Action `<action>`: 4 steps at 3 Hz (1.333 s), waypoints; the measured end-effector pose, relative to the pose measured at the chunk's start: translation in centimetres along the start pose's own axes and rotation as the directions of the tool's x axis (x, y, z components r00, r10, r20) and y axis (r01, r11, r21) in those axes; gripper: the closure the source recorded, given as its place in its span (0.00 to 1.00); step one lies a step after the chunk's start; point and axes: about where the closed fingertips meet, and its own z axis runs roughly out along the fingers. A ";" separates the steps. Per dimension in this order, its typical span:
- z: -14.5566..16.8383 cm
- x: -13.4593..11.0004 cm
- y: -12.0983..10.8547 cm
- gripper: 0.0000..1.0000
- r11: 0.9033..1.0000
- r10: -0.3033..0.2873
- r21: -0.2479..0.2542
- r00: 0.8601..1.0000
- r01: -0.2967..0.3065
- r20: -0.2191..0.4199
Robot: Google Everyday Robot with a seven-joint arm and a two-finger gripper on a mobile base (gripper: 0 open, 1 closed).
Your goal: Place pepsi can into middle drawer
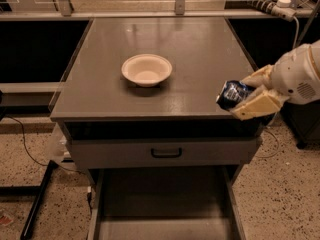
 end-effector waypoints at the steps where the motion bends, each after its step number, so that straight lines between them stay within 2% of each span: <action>1: 2.5 2.1 2.3 1.00 0.998 0.045 -0.053 0.999 -0.046 -0.016; 2: 5.4 3.9 3.6 1.00 0.992 0.074 -0.099 0.996 -0.079 -0.051; 4: 6.6 4.4 3.5 1.00 0.990 0.088 -0.109 0.994 -0.094 -0.059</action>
Offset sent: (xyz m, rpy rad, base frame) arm -0.0282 0.0195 -0.1146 -0.0038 0.2150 -0.0078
